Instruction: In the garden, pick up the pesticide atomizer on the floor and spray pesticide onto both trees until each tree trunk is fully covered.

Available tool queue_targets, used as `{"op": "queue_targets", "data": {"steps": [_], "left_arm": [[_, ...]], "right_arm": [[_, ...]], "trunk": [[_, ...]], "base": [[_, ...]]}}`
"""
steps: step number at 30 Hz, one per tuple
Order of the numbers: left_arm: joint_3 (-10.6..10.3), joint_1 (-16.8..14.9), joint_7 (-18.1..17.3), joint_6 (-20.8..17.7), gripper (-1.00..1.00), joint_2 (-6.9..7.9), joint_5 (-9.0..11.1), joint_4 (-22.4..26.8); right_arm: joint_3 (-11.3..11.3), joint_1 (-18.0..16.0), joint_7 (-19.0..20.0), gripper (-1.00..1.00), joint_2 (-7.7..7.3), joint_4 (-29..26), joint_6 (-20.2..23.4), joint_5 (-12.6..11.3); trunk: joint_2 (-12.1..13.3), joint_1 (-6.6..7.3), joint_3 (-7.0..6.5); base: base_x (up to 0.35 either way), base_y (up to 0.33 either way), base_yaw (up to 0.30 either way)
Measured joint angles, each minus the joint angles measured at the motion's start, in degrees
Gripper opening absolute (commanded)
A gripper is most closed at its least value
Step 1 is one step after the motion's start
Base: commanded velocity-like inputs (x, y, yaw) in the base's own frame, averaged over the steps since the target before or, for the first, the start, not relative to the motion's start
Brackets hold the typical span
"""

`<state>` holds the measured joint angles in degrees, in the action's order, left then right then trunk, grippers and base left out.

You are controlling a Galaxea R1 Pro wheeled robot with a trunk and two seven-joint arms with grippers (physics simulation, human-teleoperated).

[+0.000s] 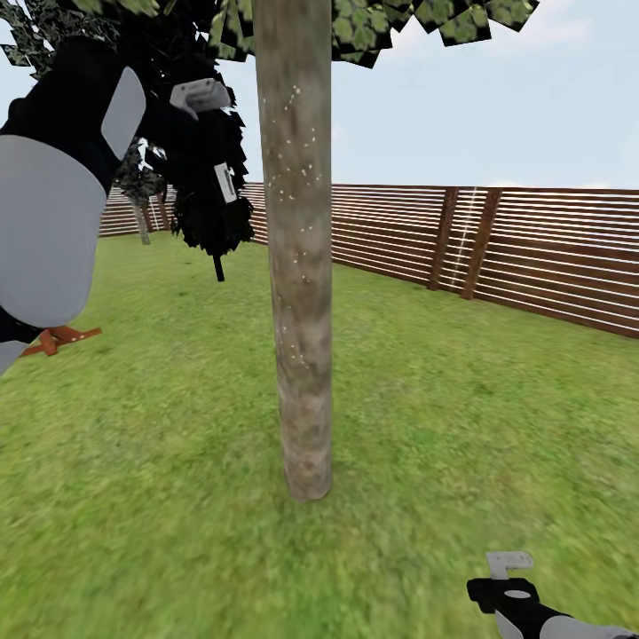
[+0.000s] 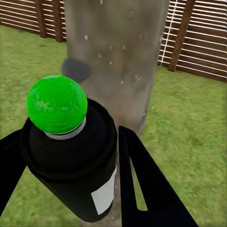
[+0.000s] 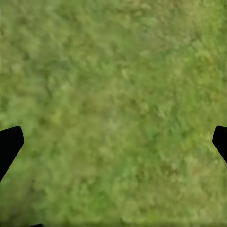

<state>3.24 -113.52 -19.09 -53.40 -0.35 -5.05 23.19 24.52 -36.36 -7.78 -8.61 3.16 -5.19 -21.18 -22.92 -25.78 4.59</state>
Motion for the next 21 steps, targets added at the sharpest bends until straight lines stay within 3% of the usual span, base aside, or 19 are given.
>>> {"op": "queue_targets", "data": {"steps": [6, 9, 14, 18, 21], "left_arm": [[0.5, 0.03, 0.03, 0.16, -1.0, -0.17, 0.01, -2.79], [0.81, 0.05, 0.08, 2.42, -1.0, -2.89, 0.53, -9.45], [0.88, 0.02, 0.1, 6.28, -1.0, -6.77, 0.28, -15.0], [0.74, 0.0, 0.11, 10.6, -1.0, -7.25, 0.09, -19.68], [0.82, 0.03, 0.1, 11.26, -1.0, -7.51, 0.14, -20.54]], "right_arm": [[0.0, -0.02, 0.03, 1.0, 0.0, 0.0, 0.0, 0.0], [0.0, 0.03, 0.04, 1.0, -0.01, 0.0, 0.0, 0.0], [0.0, -0.01, 0.05, 1.0, 0.0, 0.0, 0.0, 0.0], [0.0, 0.01, 0.05, 1.0, 0.0, 0.0, 0.0, 0.0], [0.0, 0.01, 0.04, 1.0, 0.0, 0.0, 0.0, 0.0]], "trunk": [[0.01, 0.0, 0.01], [0.01, 0.0, 0.01], [0.0, 0.0, 0.0], [0.0, 0.0, 0.0], [0.0, 0.0, 0.0]], "base": [[0.0, 0.0, 0.0], [0.0, 0.0, 0.0], [0.0, 0.0, 0.0], [0.0, 0.0, 0.0], [0.0, 0.0, 0.0]]}}
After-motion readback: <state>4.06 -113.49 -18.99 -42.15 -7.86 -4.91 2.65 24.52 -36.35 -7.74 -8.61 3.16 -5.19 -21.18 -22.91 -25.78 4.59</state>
